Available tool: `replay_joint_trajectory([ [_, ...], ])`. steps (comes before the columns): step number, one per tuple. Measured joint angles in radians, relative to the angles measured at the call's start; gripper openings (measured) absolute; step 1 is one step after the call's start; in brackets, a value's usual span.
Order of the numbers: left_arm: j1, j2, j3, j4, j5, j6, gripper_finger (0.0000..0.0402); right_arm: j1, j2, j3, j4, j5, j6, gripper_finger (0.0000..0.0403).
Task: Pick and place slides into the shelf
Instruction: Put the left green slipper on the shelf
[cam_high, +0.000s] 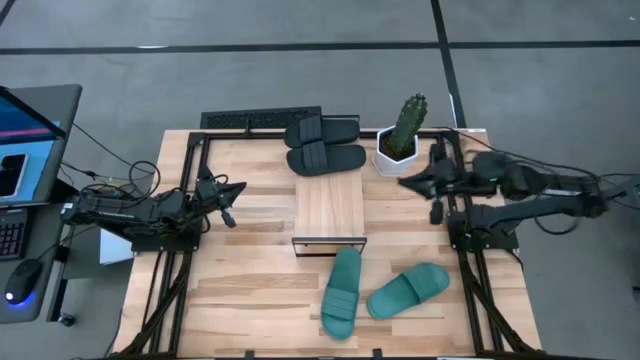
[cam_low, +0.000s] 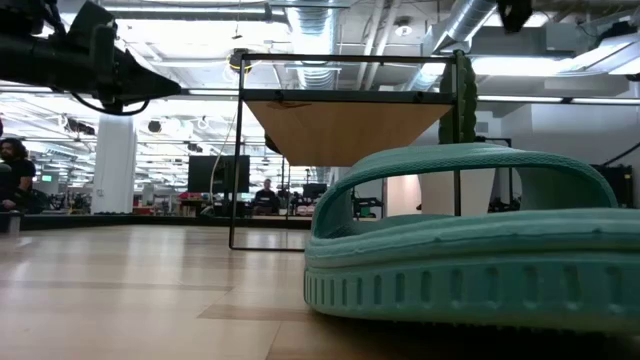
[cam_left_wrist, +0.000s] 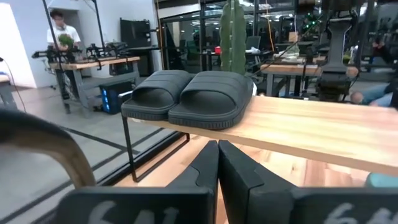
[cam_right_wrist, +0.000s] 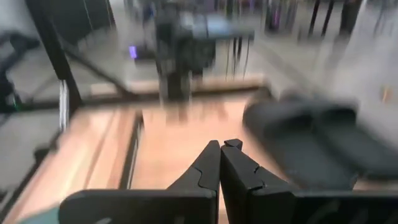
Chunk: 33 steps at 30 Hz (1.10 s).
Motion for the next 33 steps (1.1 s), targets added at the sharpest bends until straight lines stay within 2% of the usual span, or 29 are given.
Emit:
replay_joint_trajectory([
  [5, 0.0, 0.0, 0.0, 0.0, 0.0, -0.07, 0.0, 0.003, 0.148, -0.001, -0.117, 0.0, 0.098, 0.0],
  [9, 0.0, 0.0, 0.0, 0.0, 0.001, -0.153, 0.0, 0.046, 0.246, -0.001, -0.147, -0.003, 0.159, 0.0],
  [18, 0.0, 0.0, 0.0, 0.003, -0.005, -0.227, 0.0, 0.277, 0.327, -0.001, -0.146, -0.002, 0.321, 0.0],
  [25, 0.0, 0.0, 0.0, 0.012, 0.001, -0.228, 0.0, 0.433, 0.437, 0.0, -0.048, 0.053, 0.414, 0.0],
  [33, 0.0, 0.0, 0.0, -0.025, 0.002, -0.226, 0.0, 0.496, 0.621, 0.0, 0.018, 0.023, 0.465, 0.0],
])
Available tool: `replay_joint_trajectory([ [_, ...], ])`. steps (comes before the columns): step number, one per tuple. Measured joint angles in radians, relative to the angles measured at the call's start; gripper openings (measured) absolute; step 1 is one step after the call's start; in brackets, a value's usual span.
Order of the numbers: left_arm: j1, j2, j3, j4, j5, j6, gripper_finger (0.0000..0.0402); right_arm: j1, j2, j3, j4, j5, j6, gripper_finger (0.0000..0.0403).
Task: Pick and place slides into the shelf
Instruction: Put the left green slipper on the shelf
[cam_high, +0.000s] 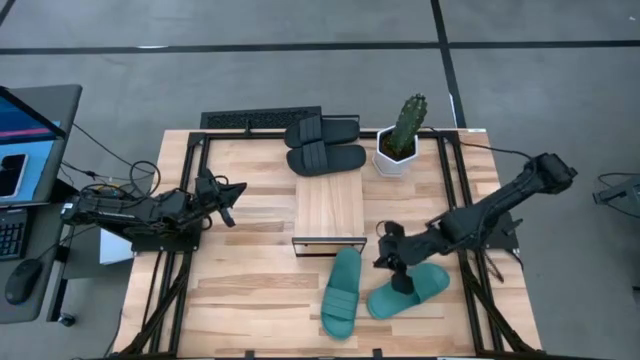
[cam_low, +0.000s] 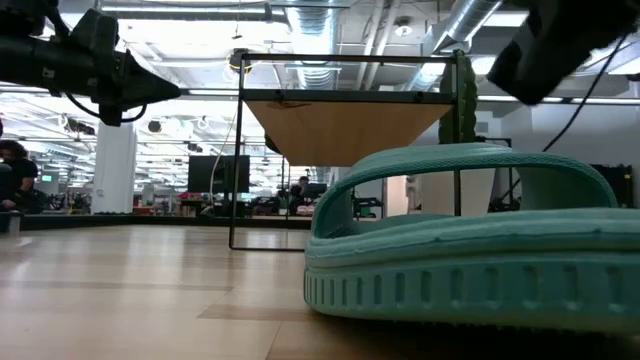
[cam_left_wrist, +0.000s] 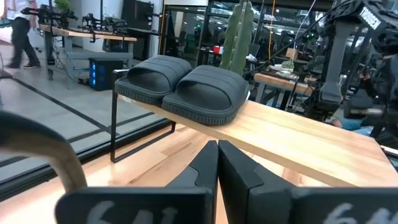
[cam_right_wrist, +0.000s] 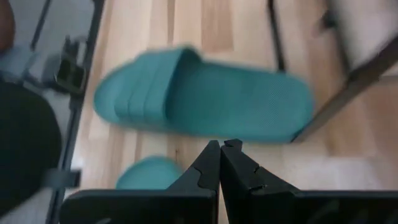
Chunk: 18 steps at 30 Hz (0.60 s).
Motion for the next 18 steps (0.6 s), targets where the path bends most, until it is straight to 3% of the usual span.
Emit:
replay_joint_trajectory([
  [6, 0.0, 0.0, 0.0, -0.011, 0.005, -0.003, 0.0, 0.03, 0.118, 0.0, 0.041, -0.037, -0.016, 0.0],
  [12, 0.0, 0.0, 0.0, -0.048, 0.075, -0.061, 0.0, 0.06, 0.218, 0.0, 0.182, -0.102, -0.06, 0.0],
  [18, 0.0, 0.0, 0.0, -0.091, 0.159, -0.082, 0.0, 0.082, 0.265, 0.0, 0.271, -0.102, -0.063, 0.0],
])
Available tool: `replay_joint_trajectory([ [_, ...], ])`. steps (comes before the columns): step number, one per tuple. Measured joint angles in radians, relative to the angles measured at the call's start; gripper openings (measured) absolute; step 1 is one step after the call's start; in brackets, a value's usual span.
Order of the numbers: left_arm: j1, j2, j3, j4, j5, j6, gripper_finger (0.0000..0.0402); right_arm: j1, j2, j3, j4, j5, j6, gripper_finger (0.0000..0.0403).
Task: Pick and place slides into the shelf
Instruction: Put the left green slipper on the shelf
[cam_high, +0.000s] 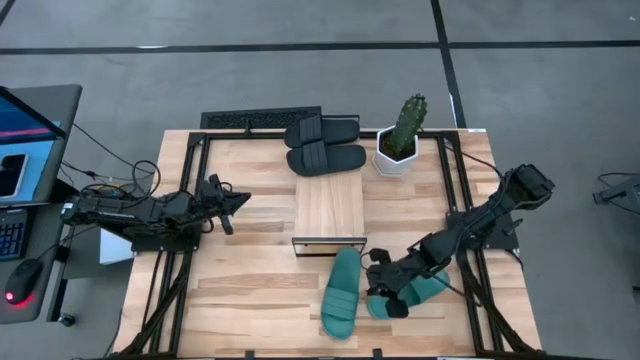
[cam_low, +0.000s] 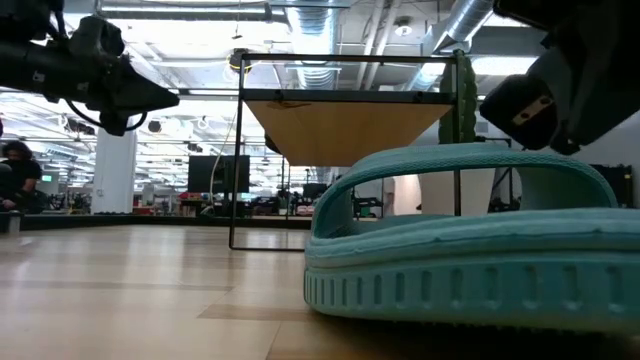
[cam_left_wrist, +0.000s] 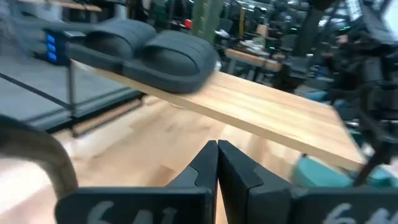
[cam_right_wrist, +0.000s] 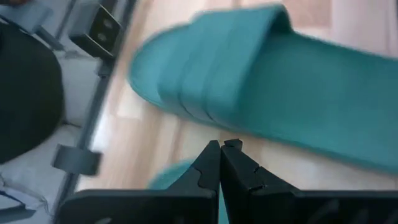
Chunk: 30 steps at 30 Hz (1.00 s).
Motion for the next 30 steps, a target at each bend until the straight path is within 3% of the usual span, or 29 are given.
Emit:
replay_joint_trajectory([
  [9, 0.0, 0.0, 0.0, -0.004, 0.225, -0.069, 0.0, 0.027, 0.052, 0.015, 0.095, 0.051, 0.006, 0.0002],
  [16, 0.0, 0.0, 0.001, 0.086, 0.164, -0.049, 0.0, 0.023, 0.106, 0.067, 0.088, 0.104, 0.008, 0.0042],
  [22, 0.0, 0.0, 0.001, 0.088, 0.142, -0.146, 0.0, 0.023, 0.155, 0.127, 0.033, 0.103, 0.009, 0.0087],
  [30, -0.027, 0.006, 0.001, 0.046, 0.205, -0.201, 0.0, 0.029, 0.148, 0.165, -0.084, 0.106, 0.004, 0.0127],
])
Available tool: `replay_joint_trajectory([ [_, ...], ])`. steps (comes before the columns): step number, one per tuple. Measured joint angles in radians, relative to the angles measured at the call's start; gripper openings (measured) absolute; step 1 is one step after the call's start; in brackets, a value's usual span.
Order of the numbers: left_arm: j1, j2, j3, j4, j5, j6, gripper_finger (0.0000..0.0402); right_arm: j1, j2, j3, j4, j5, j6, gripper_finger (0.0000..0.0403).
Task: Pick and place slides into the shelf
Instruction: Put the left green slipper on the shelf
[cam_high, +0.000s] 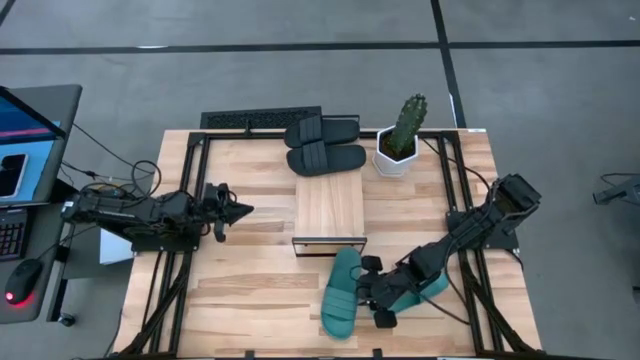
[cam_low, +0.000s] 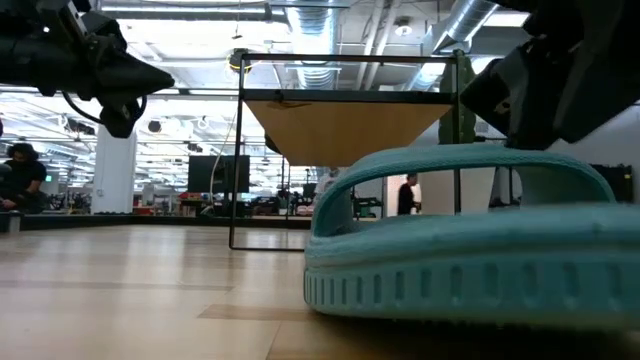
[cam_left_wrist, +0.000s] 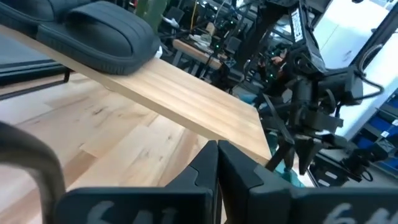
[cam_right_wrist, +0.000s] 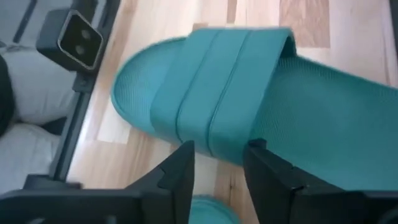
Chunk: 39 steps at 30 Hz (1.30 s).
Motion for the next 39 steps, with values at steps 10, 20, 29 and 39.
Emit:
replay_joint_trajectory([
  [10, -0.048, 0.006, 0.0, -0.007, -0.004, 0.004, 0.0, -0.03, 0.01, 0.001, 0.011, 0.0, -0.003, 0.0185],
  [20, -0.086, 0.006, 0.0, -0.007, -0.005, 0.009, 0.0, -0.024, 0.01, 0.001, 0.076, -0.008, 0.028, 0.0212],
  [29, -0.128, 0.005, 0.0, -0.007, -0.005, 0.009, 0.0, -0.005, 0.01, 0.001, 0.084, 0.0, 0.031, 0.0206],
  [39, -0.162, 0.005, 0.0, -0.007, -0.06, 0.009, 0.0, -0.034, 0.009, 0.0, 0.076, 0.023, 0.032, 0.0212],
])
